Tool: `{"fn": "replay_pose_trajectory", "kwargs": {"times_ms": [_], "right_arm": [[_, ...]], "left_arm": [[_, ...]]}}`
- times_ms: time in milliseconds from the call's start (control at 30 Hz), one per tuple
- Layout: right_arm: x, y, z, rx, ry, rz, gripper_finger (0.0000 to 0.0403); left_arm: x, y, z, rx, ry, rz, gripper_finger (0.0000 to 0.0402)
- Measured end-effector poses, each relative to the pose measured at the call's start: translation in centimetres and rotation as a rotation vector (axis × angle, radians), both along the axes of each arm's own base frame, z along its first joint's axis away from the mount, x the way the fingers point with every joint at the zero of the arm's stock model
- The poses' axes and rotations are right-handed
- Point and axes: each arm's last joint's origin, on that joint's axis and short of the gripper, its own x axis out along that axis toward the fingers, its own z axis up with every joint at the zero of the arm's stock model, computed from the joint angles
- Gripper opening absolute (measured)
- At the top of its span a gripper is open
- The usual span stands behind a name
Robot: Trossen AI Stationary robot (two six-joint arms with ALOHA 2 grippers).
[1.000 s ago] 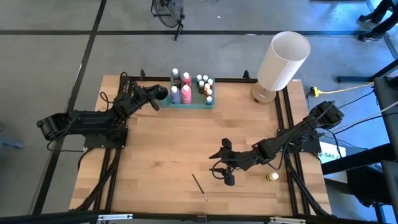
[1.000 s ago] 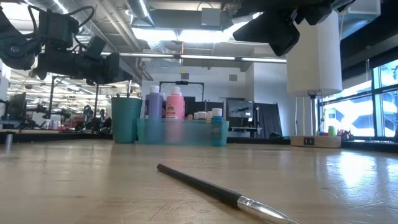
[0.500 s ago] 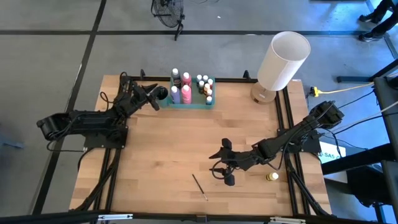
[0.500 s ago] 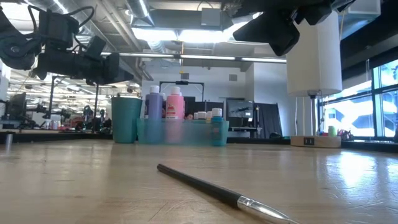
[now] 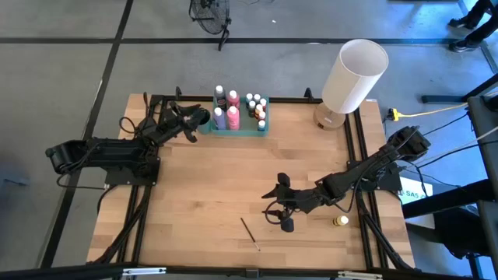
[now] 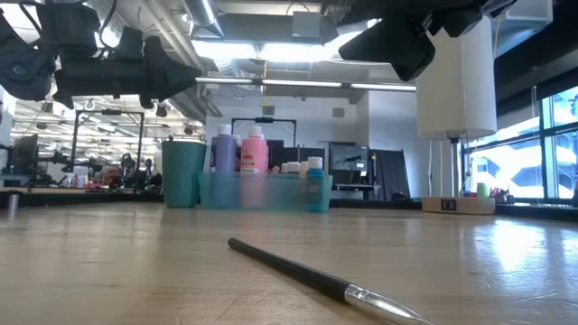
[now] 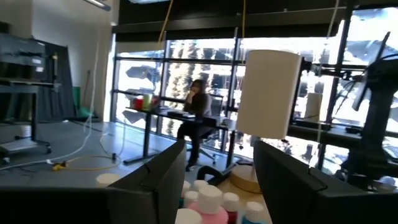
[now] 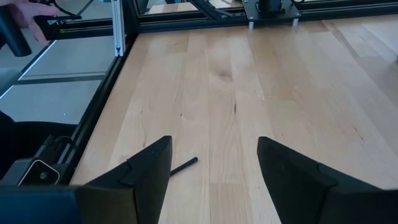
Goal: Pick & Place Paint Supplies
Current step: Put the small yellow paint bottle into the green bin
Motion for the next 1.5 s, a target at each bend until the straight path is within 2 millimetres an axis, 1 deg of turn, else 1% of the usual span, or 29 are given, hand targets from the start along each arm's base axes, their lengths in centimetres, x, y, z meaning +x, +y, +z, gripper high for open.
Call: {"fn": "replay_pose_trajectory", "kwargs": {"times_ms": [133, 233, 400, 500, 600, 667, 733, 833, 900, 1000, 1133, 1300, 1400, 1500], "right_arm": [[0.0, 0.0, 0.1, 0.018, -0.001, -0.005, 0.0244], [-0.1, 0.0, 0.5, 0.050, -0.010, -0.014, 0.0252], [-0.2, 0.3, 0.6, 0.089, 0.002, 0.091, 0.0262], [-0.2, 0.6, 0.9, 0.113, -0.027, 0.119, 0.0268], [-0.1, 0.8, 1.3, 0.142, -0.054, 0.108, 0.0274], [-0.2, 0.9, 1.1, 0.151, -0.036, 0.126, 0.0276], [-0.4, 1.0, 0.9, 0.168, 0.004, 0.183, 0.0276], [-0.7, 1.1, 0.6, 0.249, 0.083, 0.244, 0.0269], [-0.9, 1.0, 0.8, 0.345, 0.147, 0.258, 0.0261], [-1.0, 0.7, 1.9, 0.497, 0.304, 0.254, 0.0247], [-1.4, 0.6, 4.2, 0.567, 0.438, 0.215, 0.0233], [-2.2, 0.4, 7.1, 0.671, 0.658, 0.062, 0.0224], [-3.2, 0.4, 8.3, 0.750, 0.834, -0.112, 0.0220], [-4.6, 0.4, 8.8, 0.804, 1.020, -0.305, 0.0216]], "left_arm": [[0.4, -0.6, 0.0, -0.018, -0.009, -0.077, 0.0191], [0.7, -1.1, 0.0, -0.044, -0.021, -0.167, 0.0192], [1.2, -2.0, 0.0, -0.082, -0.031, -0.326, 0.0190], [1.4, -2.6, 0.0, -0.105, -0.037, -0.391, 0.0191], [1.7, -3.2, 0.0, -0.131, -0.040, -0.471, 0.0191], [1.9, -3.7, 0.0, -0.145, -0.039, -0.526, 0.0190], [2.0, -4.2, 0.0, -0.141, -0.036, -0.572, 0.0190], [2.3, -4.9, 0.0, -0.141, -0.034, -0.619, 0.0190], [2.4, -5.3, 0.0, -0.142, -0.032, -0.646, 0.0189], [2.5, -5.8, 0.0, -0.134, -0.025, -0.670, 0.0189], [2.6, -6.2, -0.1, -0.094, -0.008, -0.676, 0.0189], [2.6, -6.3, -0.1, -0.090, -0.005, -0.682, 0.0188], [2.7, -6.3, -0.1, -0.092, -0.002, -0.682, 0.0188], [2.7, -6.3, -0.2, -0.093, 0.007, -0.681, 0.0188]]}}
